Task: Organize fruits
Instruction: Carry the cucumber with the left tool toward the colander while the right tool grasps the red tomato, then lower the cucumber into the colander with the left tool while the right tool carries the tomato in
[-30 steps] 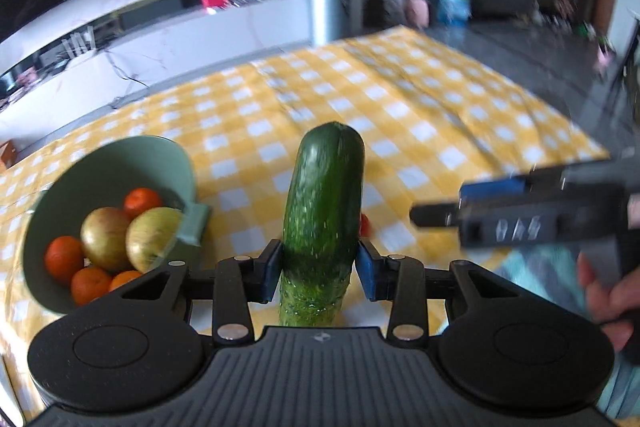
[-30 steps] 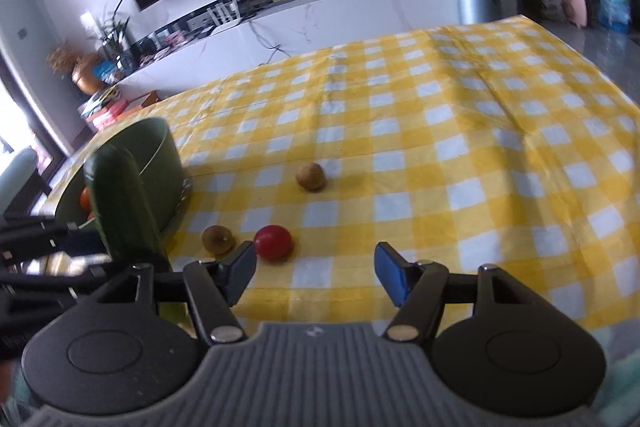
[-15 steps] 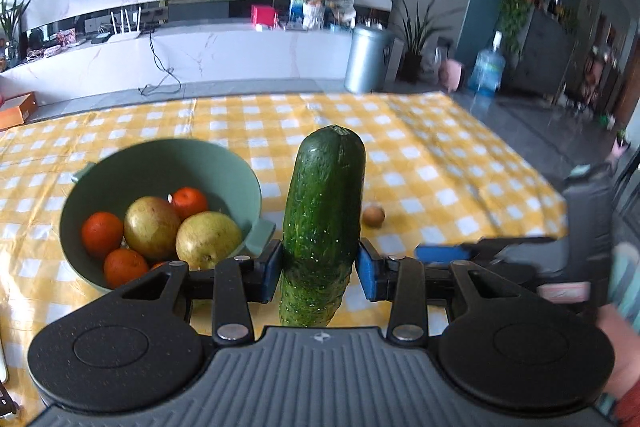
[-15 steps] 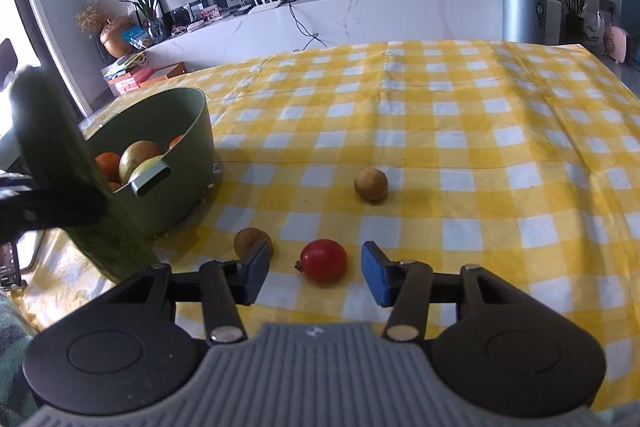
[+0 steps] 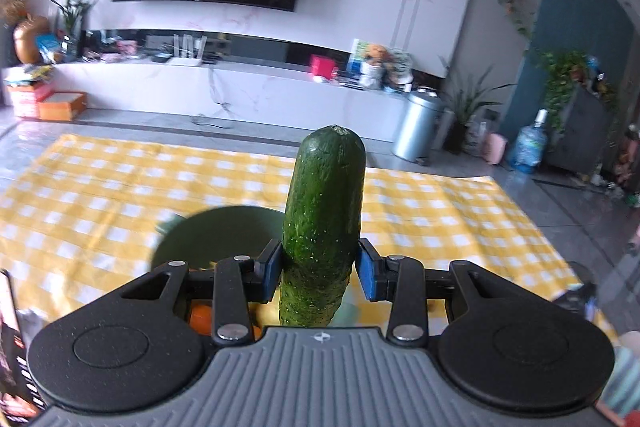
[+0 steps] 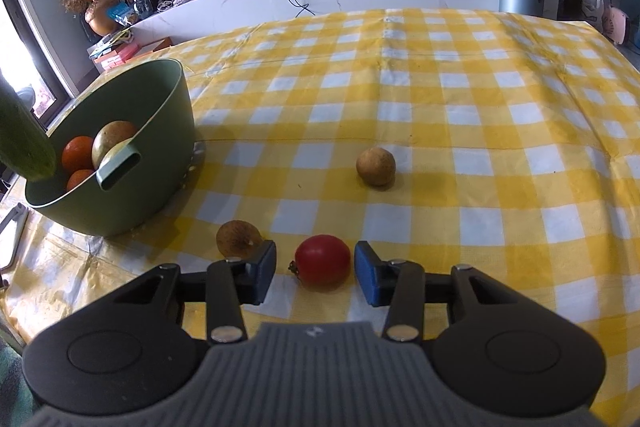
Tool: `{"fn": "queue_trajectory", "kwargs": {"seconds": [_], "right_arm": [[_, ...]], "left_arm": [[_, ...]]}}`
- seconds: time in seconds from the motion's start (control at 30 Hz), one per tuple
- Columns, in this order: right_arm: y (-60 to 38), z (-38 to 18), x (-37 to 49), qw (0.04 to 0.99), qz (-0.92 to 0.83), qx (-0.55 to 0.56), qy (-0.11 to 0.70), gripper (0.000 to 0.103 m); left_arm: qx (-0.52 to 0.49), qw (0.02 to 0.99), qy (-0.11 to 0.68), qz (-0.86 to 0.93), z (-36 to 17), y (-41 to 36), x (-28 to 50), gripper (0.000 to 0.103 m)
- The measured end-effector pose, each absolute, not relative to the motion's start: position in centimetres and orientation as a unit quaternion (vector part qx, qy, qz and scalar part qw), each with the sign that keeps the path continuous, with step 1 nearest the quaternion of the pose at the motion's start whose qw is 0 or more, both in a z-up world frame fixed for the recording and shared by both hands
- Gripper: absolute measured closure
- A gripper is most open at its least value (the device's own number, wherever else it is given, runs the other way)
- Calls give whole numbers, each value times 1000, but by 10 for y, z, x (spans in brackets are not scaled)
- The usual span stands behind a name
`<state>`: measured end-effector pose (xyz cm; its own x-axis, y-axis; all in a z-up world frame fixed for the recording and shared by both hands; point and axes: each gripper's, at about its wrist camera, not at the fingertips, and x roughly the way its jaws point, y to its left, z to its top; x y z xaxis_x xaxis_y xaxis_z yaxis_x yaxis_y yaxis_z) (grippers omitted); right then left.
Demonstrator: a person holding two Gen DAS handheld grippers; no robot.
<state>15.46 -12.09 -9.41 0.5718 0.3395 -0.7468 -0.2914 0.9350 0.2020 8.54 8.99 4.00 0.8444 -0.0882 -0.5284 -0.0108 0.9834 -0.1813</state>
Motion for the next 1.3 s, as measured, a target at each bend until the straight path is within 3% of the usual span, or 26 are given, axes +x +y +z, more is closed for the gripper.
{"fn": "queue_trajectory", "kwargs": {"seconds": [0.17, 0.47, 0.7, 1.17, 1.3], "right_arm": [[-120, -98, 160, 881, 175, 34, 439, 70], [-125, -100, 161, 879, 175, 51, 441, 72], [-132, -99, 162, 880, 173, 76, 436, 72], [-135, -97, 162, 880, 175, 92, 433, 72], [-135, -98, 163, 879, 176, 93, 433, 72]], "left_arm": [[-42, 950, 310, 9, 35, 97, 105, 59], [65, 928, 366, 26, 8, 86, 127, 59], [141, 921, 363, 3, -3, 67, 126, 58], [174, 914, 366, -30, -20, 59, 156, 56], [144, 912, 378, -64, -22, 63, 158, 45]]}}
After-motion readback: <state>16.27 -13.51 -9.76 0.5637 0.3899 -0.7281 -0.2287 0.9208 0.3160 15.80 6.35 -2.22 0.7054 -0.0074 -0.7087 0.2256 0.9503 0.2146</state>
